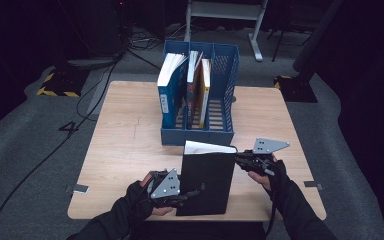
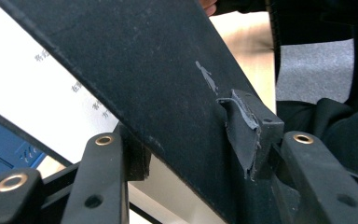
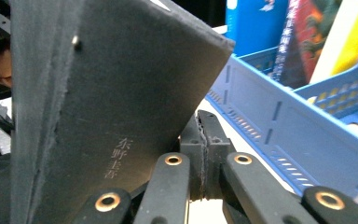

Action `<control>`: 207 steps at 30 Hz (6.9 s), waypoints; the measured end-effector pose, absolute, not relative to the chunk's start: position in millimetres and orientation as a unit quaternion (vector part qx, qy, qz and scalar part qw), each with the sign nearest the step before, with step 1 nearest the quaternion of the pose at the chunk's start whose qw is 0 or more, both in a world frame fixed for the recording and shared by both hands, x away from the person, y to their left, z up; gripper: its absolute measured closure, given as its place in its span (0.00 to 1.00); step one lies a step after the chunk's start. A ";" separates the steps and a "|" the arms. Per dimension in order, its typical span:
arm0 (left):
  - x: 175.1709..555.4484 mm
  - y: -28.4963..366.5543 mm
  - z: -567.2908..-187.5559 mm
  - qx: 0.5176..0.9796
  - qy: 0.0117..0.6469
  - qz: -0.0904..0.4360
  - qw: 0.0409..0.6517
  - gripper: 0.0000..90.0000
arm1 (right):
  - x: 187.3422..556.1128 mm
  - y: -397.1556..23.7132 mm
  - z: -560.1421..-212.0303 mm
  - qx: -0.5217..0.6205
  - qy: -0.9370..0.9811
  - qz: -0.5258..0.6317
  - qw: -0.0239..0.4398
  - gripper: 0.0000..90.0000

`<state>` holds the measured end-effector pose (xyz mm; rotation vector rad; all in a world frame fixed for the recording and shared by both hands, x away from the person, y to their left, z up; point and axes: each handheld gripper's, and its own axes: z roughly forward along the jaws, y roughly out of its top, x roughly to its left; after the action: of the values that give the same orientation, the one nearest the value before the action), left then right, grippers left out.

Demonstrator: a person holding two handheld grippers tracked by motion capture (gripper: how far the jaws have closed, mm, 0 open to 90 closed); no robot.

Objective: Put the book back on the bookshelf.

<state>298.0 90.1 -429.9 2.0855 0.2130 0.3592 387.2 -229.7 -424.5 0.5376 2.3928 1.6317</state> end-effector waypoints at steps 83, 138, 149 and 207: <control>367.5 77.2 -479.2 0.874 0.213 0.166 0.404 0.24 | 328.5 -203.6 -394.8 0.180 0.828 0.514 0.135 0.46; 350.2 150.4 -504.4 0.889 0.274 0.100 0.354 0.14 | 328.6 -224.6 -372.5 0.226 0.837 0.473 0.157 0.58; 350.5 150.5 -504.3 0.889 0.272 0.099 0.354 0.13 | 317.9 -236.4 -359.4 0.228 0.842 0.454 0.180 0.59; 351.2 150.3 -504.1 0.891 0.271 0.100 0.351 0.13 | 403.6 -211.8 -257.6 0.301 0.779 0.460 0.302 0.59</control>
<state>351.2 150.3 -504.1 2.3059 0.7018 0.2578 403.6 -211.8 -257.6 0.7988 2.0649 1.2191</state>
